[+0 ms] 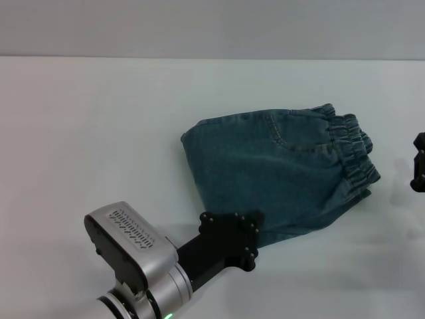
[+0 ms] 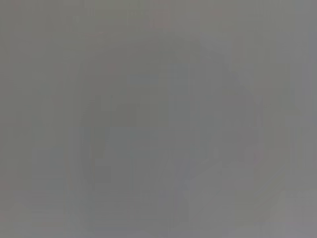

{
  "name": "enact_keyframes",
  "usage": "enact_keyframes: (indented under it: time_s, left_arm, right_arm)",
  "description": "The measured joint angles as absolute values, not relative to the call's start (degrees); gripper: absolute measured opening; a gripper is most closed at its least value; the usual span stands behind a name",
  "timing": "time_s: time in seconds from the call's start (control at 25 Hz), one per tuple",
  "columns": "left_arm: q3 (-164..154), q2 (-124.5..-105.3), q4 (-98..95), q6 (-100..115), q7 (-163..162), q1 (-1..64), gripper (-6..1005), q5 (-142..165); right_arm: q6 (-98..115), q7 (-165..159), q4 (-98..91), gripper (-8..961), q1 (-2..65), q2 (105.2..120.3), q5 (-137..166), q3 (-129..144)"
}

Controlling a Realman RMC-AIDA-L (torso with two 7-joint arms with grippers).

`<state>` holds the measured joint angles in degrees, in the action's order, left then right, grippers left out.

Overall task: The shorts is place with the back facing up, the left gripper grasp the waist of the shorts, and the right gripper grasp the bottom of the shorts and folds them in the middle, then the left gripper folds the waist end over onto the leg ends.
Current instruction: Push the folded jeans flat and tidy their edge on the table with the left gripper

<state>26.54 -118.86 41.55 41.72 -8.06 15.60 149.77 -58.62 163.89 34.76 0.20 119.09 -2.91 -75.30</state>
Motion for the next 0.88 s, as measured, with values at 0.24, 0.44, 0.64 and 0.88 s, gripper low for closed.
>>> enact_keyframes:
  time_s: [0.24,0.44,0.64,0.88]
  left_arm:
    - [27.09,-118.95,39.86,39.55,-10.71,17.71,-2,149.77]
    - [28.92,-118.9,38.07,39.46,-11.19,19.22,-2,149.69]
    - [30.98,-118.85,36.3,39.37,-11.24,20.14,-2,149.68]
    - [33.13,-118.83,33.87,39.25,-12.08,22.17,-2,149.68]
  right_arm:
    - [-58.63,163.84,34.58,-1,0.58,119.09,-2.78,-75.16]
    - [-59.29,163.79,35.0,-1,0.11,119.1,-2.52,-74.82]
    - [-60.12,163.75,35.02,-2,-0.52,119.15,-2.85,-74.18]
    - [-60.13,163.74,34.83,-2,-0.58,119.24,-2.9,-73.68]
